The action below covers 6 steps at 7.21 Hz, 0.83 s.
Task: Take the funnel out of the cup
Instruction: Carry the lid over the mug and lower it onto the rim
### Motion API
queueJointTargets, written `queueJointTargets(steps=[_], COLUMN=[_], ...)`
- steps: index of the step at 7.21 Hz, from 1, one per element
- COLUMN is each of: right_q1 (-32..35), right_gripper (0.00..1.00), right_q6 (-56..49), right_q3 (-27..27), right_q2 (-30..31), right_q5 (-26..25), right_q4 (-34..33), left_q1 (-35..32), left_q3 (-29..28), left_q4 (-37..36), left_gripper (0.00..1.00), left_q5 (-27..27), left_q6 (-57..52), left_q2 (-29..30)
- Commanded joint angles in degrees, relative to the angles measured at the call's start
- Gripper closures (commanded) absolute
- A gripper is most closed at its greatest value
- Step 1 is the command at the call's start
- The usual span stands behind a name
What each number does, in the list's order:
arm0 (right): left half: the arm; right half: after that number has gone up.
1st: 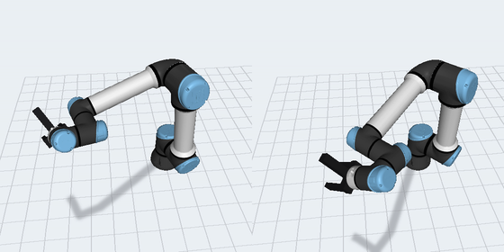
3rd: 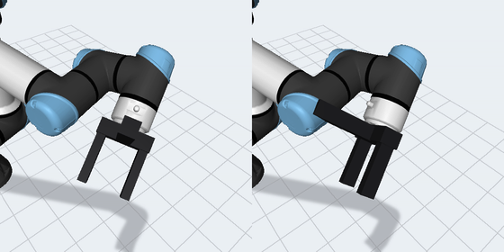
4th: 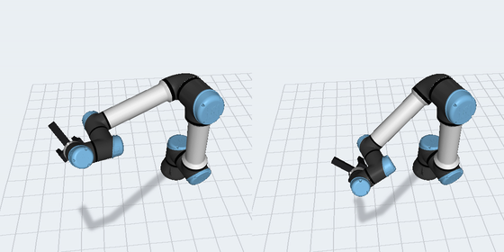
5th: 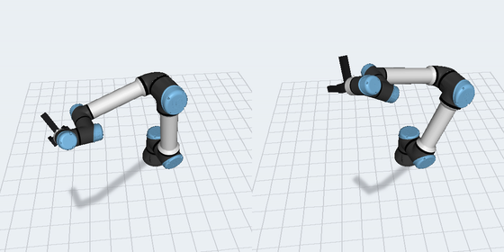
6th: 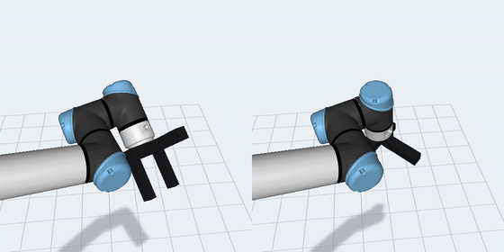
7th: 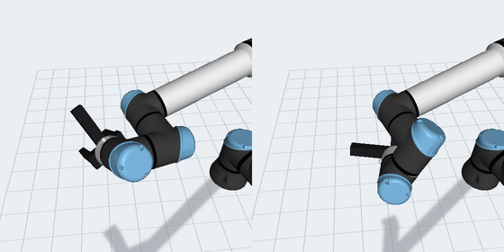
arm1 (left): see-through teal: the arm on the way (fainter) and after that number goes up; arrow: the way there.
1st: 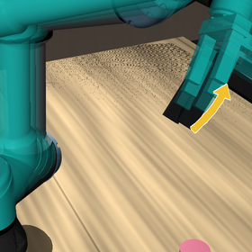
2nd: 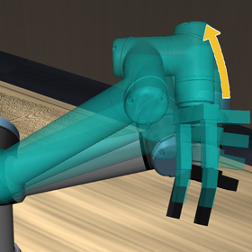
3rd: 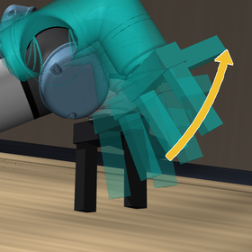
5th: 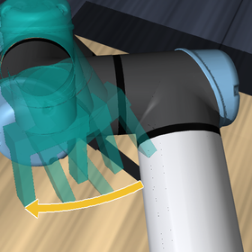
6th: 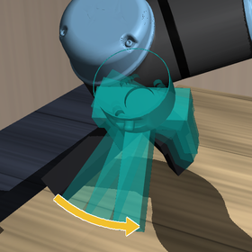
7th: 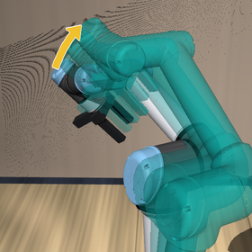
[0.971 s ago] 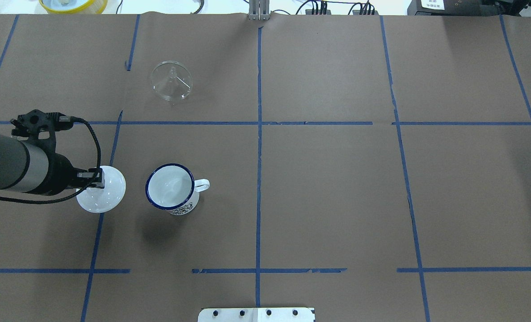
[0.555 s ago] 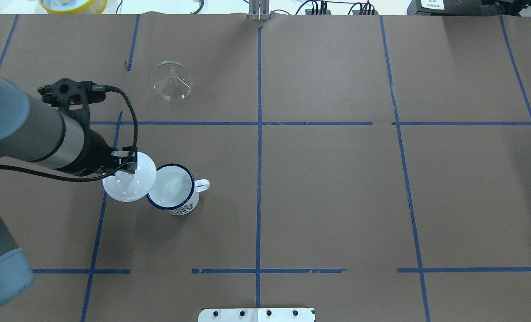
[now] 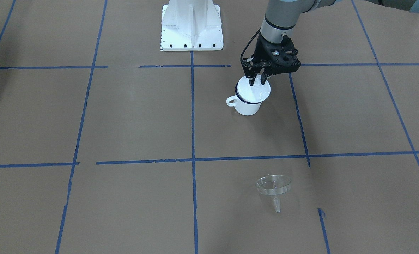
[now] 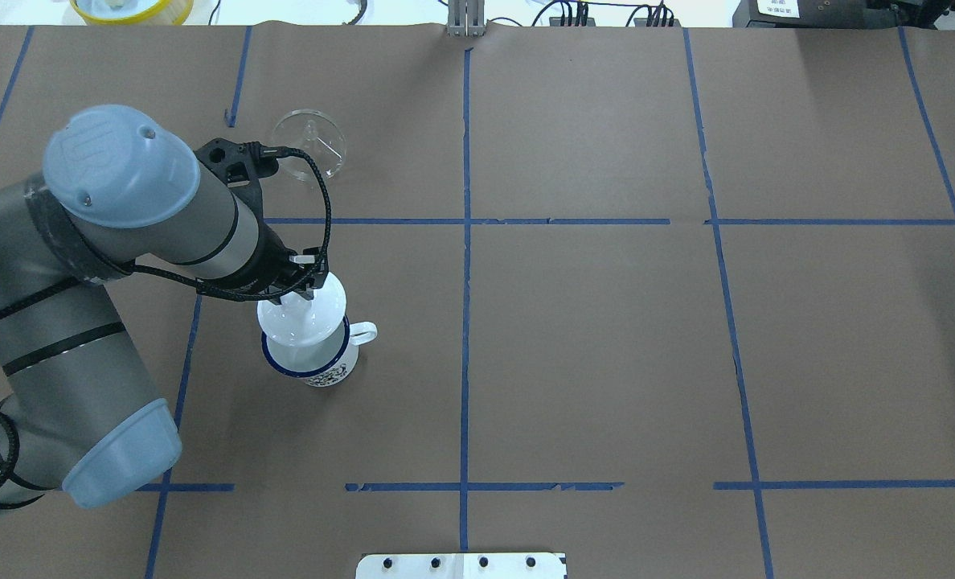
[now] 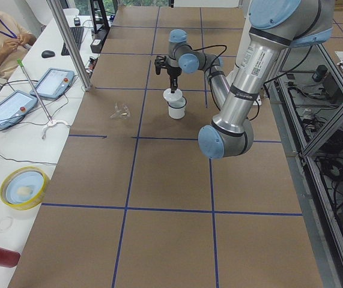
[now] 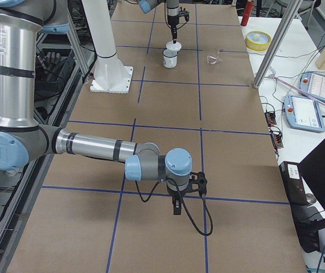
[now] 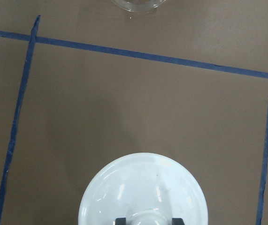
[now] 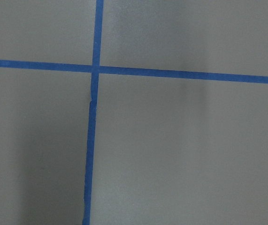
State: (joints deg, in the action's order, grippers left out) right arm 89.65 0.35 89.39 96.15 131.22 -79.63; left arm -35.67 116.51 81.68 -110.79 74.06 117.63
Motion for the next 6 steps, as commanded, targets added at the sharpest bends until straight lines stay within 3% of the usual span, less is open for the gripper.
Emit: queueJointTargets(steps=[1, 6], right_q1=[0.0, 0.0], right_gripper=[0.00, 0.00], right_q6=[0.0, 0.0], right_q3=[0.0, 0.0], right_q2=[0.0, 0.0], right_q5=[0.0, 0.0], right_q4=[0.0, 0.0], left_q1=[1.5, 1.8], left_q3=[-0.6, -0.1], left_q4=[0.9, 0.9], left_gripper=[1.00, 1.00], left_q5=[0.2, 0.3], left_q6=[1.1, 1.0], left_q2=[-0.2, -1.9])
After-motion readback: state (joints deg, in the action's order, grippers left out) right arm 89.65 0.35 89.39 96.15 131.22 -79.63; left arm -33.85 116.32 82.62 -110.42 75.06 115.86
